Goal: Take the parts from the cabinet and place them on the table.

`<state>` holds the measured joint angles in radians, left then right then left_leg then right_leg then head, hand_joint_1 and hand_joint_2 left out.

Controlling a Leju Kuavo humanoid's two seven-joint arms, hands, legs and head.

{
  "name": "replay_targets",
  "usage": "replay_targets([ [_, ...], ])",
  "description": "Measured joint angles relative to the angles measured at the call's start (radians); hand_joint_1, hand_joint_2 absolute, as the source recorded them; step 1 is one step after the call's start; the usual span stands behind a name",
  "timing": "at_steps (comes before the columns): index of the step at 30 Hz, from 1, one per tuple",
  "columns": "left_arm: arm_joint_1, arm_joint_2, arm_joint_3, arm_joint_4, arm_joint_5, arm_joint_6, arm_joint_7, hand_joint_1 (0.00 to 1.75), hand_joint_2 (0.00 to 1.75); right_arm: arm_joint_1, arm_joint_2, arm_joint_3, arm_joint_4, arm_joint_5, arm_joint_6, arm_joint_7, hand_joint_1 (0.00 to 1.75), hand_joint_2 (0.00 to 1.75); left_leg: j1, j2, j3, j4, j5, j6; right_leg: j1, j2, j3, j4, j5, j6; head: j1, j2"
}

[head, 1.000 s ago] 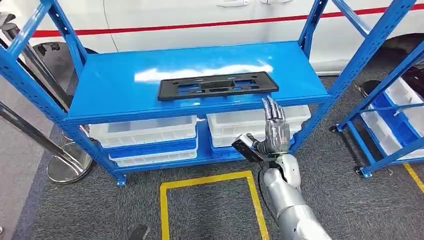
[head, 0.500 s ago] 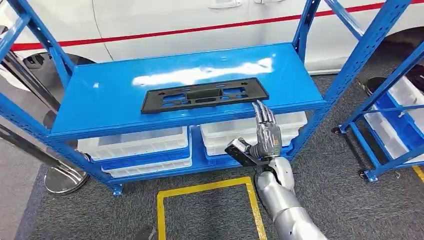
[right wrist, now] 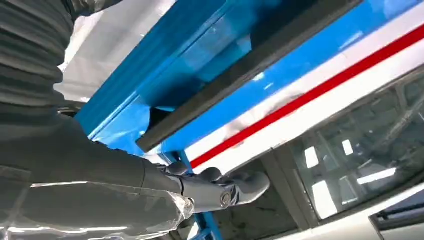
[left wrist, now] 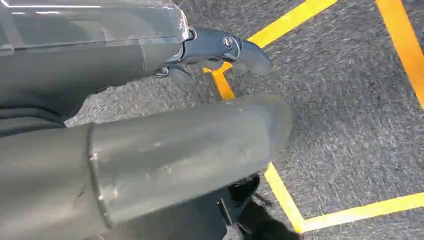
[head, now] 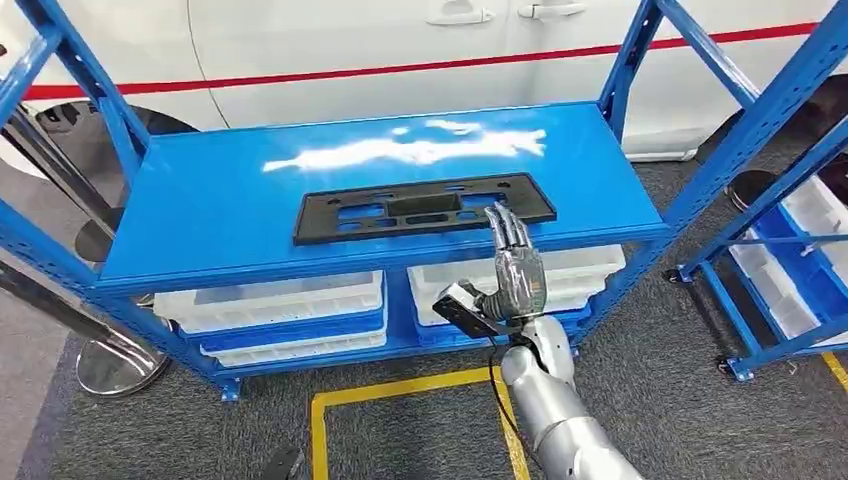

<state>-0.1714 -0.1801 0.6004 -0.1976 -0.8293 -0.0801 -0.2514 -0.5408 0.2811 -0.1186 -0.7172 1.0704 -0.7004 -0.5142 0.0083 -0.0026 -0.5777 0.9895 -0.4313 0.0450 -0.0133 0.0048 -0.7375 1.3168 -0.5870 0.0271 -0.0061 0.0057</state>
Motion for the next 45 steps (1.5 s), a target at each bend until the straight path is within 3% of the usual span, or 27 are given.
replay_targets([
  [2, 0.001, 0.0, 0.0, 0.0, 0.002, 0.0, 0.0, 0.0, 0.0, 0.002, 0.0, 0.0, 0.0, -0.013, 0.0, 0.0, 0.0, 1.75, 0.002, -0.001, 0.014, 0.006, -0.014, -0.005, -0.008, -0.002, 0.012, -0.072, 0.08, 0.006, 0.0, 0.0],
  [4, 0.0, -0.002, 0.0, 0.0, 0.002, 0.0, 0.0, 0.0, 0.0, -0.001, 0.0, 0.006, 0.0, -0.024, 0.0, 0.0, 0.0, 1.75, 0.005, -0.003, 0.029, 0.019, -0.036, -0.013, -0.012, -0.006, 0.079, -0.246, 0.191, 0.006, 0.0, 0.0],
  [6, -0.004, -0.002, 0.0, 0.0, 0.003, 0.001, 0.001, 0.0, 0.0, -0.002, 0.001, 0.016, 0.002, -0.029, 0.0, 0.001, 0.0, 1.75, -0.001, -0.004, 0.023, 0.032, -0.05, -0.029, -0.002, -0.005, 0.097, -0.279, 0.161, -0.008, 0.0, 0.0],
  [9, -0.005, -0.002, 0.0, 0.0, 0.002, 0.001, 0.001, 0.0, 0.0, 0.002, 0.002, 0.027, 0.003, -0.032, 0.0, 0.001, 0.0, 1.75, 0.002, -0.001, 0.027, 0.025, -0.055, -0.046, 0.0, 0.0, 0.095, -0.274, 0.157, -0.027, 0.0, 0.0],
  [11, -0.005, -0.002, 0.0, 0.0, 0.002, 0.001, 0.0, 0.0, 0.0, 0.0, 0.004, 0.044, 0.003, -0.032, 0.0, 0.0, 0.0, 1.75, 0.004, 0.0, 0.016, 0.064, -0.088, -0.055, -0.006, -0.002, 0.113, -0.288, 0.155, -0.039, 0.0, 0.0],
  [12, -0.007, -0.002, 0.0, 0.0, 0.001, 0.001, -0.001, 0.0, 0.0, 0.0, 0.006, 0.053, 0.003, -0.032, 0.0, 0.0, 0.0, 1.75, 0.004, -0.001, -0.013, 0.123, -0.117, -0.057, -0.005, -0.004, 0.115, -0.288, 0.152, -0.045, -0.002, 0.0],
  [14, -0.006, -0.002, 0.0, 0.0, 0.001, 0.001, -0.001, 0.0, 0.0, 0.003, 0.008, 0.068, 0.005, -0.032, 0.0, 0.0, 0.0, 1.75, 0.005, 0.0, -0.101, 0.281, -0.175, -0.061, -0.001, -0.005, 0.118, -0.287, 0.149, -0.05, -0.002, 0.0],
  [15, -0.004, -0.002, 0.0, 0.0, 0.001, 0.001, -0.001, 0.0, 0.0, 0.004, 0.008, 0.071, 0.008, -0.032, 0.0, 0.0, 0.0, 1.75, 0.005, 0.0, -0.133, 0.331, -0.182, -0.062, 0.001, -0.005, 0.119, -0.286, 0.147, -0.052, -0.001, 0.0],
  [16, -0.002, -0.002, 0.0, 0.0, 0.001, 0.001, -0.001, 0.0, 0.0, 0.005, 0.008, 0.074, 0.01, -0.032, 0.0, 0.0, 0.0, 1.75, 0.005, 0.0, -0.141, 0.33, -0.16, -0.061, 0.001, -0.003, 0.12, -0.285, 0.145, -0.052, -0.001, 0.0],
  [17, -0.001, -0.002, 0.0, 0.0, 0.001, 0.001, -0.001, 0.0, 0.0, 0.005, 0.008, 0.078, 0.011, -0.032, 0.0, 0.0, 0.0, 1.75, 0.005, 0.0, -0.124, 0.28, -0.114, -0.06, 0.001, -0.001, 0.123, -0.284, 0.142, -0.05, -0.001, 0.0],
  [19, -0.003, -0.002, 0.0, 0.0, 0.001, 0.001, -0.001, 0.0, 0.0, 0.004, 0.008, 0.089, 0.012, -0.032, 0.0, 0.001, 0.0, 1.75, 0.005, 0.0, -0.05, 0.106, -0.009, -0.051, 0.001, 0.001, 0.131, -0.28, 0.134, -0.046, -0.002, 0.0],
  [21, -0.006, -0.002, 0.0, 0.0, 0.0, 0.002, -0.002, 0.0, 0.0, 0.002, 0.008, 0.095, 0.013, -0.033, 0.0, 0.002, 0.0, 1.75, -0.004, 0.0, -0.023, 0.045, -0.013, -0.042, 0.008, 0.002, 0.126, -0.275, 0.132, -0.038, -0.002, 0.0],
  [24, -0.004, -0.002, 0.0, 0.0, 0.0, 0.003, -0.002, 0.0, 0.0, 0.004, 0.008, 0.107, 0.013, -0.034, 0.0, 0.005, 0.0, 1.75, -0.006, -0.004, -0.026, 0.04, -0.018, -0.029, 0.004, 0.001, 0.125, -0.283, 0.136, -0.024, -0.001, 0.0],
  [25, -0.004, -0.002, 0.0, 0.0, 0.0, 0.003, -0.002, 0.0, 0.0, 0.003, 0.008, 0.11, 0.013, -0.035, 0.0, 0.005, 0.0, 1.75, 0.007, -0.003, -0.018, 0.028, -0.011, -0.019, 0.008, 0.0, 0.123, -0.279, 0.129, -0.018, -0.002, 0.0],
  [26, -0.006, -0.003, 0.0, 0.0, -0.001, 0.003, -0.003, 0.0, 0.0, 0.002, 0.008, 0.111, 0.013, -0.036, 0.0, 0.005, 0.0, 1.75, 0.005, -0.003, -0.014, 0.024, -0.01, -0.014, 0.006, 0.0, 0.118, -0.257, 0.114, -0.015, 0.0, 0.0],
  [29, -0.008, -0.003, 0.0, 0.0, -0.002, 0.003, -0.003, 0.0, 0.0, 0.005, 0.007, 0.113, 0.013, -0.042, 0.0, 0.005, 0.0, 1.75, 0.003, -0.002, -0.013, 0.025, -0.013, -0.003, 0.003, 0.0, 0.012, -0.046, 0.016, -0.007, -0.001, 0.0],
  [30, -0.007, -0.003, 0.0, 0.0, -0.002, 0.003, -0.003, 0.0, 0.0, 0.009, 0.007, 0.115, 0.014, -0.042, 0.0, 0.005, 0.0, 1.75, 0.002, -0.002, -0.013, 0.025, -0.014, -0.002, 0.002, 0.0, -0.019, 0.006, 0.007, -0.006, -0.001, 0.0],
  [31, -0.006, -0.003, 0.0, 0.0, -0.002, 0.004, -0.003, 0.0, 0.0, 0.012, 0.007, 0.118, 0.014, -0.042, 0.0, 0.005, 0.0, 1.75, 0.002, -0.002, -0.013, 0.026, -0.015, -0.002, 0.001, -0.001, -0.027, 0.012, 0.019, -0.006, -0.001, 0.0],
  [32, -0.006, -0.003, 0.0, 0.0, -0.002, 0.004, -0.003, 0.0, 0.0, 0.013, 0.007, 0.123, 0.014, -0.041, 0.0, 0.008, 0.0, 1.75, 0.002, -0.003, -0.012, 0.028, -0.017, -0.002, 0.001, -0.001, -0.014, -0.022, 0.05, -0.008, -0.001, 0.0],
  [34, -0.006, -0.004, 0.0, 0.0, -0.002, 0.003, -0.003, 0.0, 0.0, 0.013, 0.007, 0.134, 0.014, -0.036, 0.0, 0.012, 0.0, 1.75, 0.002, -0.005, -0.004, 0.031, -0.025, -0.006, 0.001, -0.001, 0.065, -0.187, 0.143, -0.016, -0.001, 0.0],
  [35, -0.006, -0.005, 0.0, 0.0, -0.003, 0.004, -0.003, 0.0, 0.0, 0.013, 0.007, 0.139, 0.013, -0.03, 0.0, 0.014, 0.0, 1.75, 0.002, -0.005, -0.001, 0.032, -0.029, -0.011, 0.004, -0.001, 0.098, -0.262, 0.158, -0.024, 0.0, 0.0],
  [36, -0.008, -0.005, 0.0, 0.0, -0.003, 0.004, -0.003, 0.0, 0.0, 0.013, 0.008, 0.142, 0.013, -0.023, 0.0, 0.017, 0.0, 1.75, -0.006, -0.005, -0.004, 0.037, -0.033, -0.017, 0.011, -0.002, 0.11, -0.28, 0.149, -0.026, -0.001, 0.0],
  [39, -0.008, -0.006, 0.0, 0.0, -0.005, 0.004, -0.003, 0.0, 0.0, 0.022, 0.008, 0.151, 0.007, 0.012, 0.0, 0.026, 0.0, 1.75, -0.003, -0.004, 0.0, 0.029, -0.032, -0.031, 0.011, 0.002, 0.108, -0.279, 0.147, -0.031, -0.001, 0.0],
  [41, -0.008, -0.004, 0.0, 0.0, -0.005, 0.004, -0.003, 0.0, 0.0, 0.029, 0.011, 0.153, -0.009, 0.031, 0.0, 0.027, 0.0, 1.75, -0.003, -0.003, -0.004, 0.059, -0.053, -0.043, 0.001, 0.001, 0.125, -0.296, 0.151, -0.043, -0.001, 0.0],
  [42, -0.009, -0.004, 0.0, 0.0, -0.005, 0.004, -0.003, 0.0, 0.0, 0.029, 0.014, 0.156, -0.013, 0.032, 0.0, 0.028, 0.0, 1.75, -0.002, -0.003, -0.025, 0.107, -0.083, -0.046, 0.0, -0.002, 0.13, -0.298, 0.148, -0.05, -0.002, 0.0],
  [44, -0.008, -0.004, 0.0, 0.0, -0.005, 0.004, -0.003, 0.0, 0.0, 0.033, 0.016, 0.158, -0.018, 0.045, 0.0, 0.029, 0.0, 1.75, 0.001, -0.003, -0.103, 0.259, -0.153, -0.054, 0.001, -0.002, 0.132, -0.296, 0.145, -0.054, -0.002, 0.0],
  [45, -0.006, -0.004, 0.0, 0.0, -0.005, 0.004, -0.003, 0.0, 0.0, 0.04, 0.016, 0.158, -0.024, 0.069, 0.0, 0.035, 0.0, 1.75, 0.003, -0.003, -0.137, 0.318, -0.167, -0.058, 0.002, -0.002, 0.132, -0.295, 0.143, -0.055, -0.002, 0.0],
])
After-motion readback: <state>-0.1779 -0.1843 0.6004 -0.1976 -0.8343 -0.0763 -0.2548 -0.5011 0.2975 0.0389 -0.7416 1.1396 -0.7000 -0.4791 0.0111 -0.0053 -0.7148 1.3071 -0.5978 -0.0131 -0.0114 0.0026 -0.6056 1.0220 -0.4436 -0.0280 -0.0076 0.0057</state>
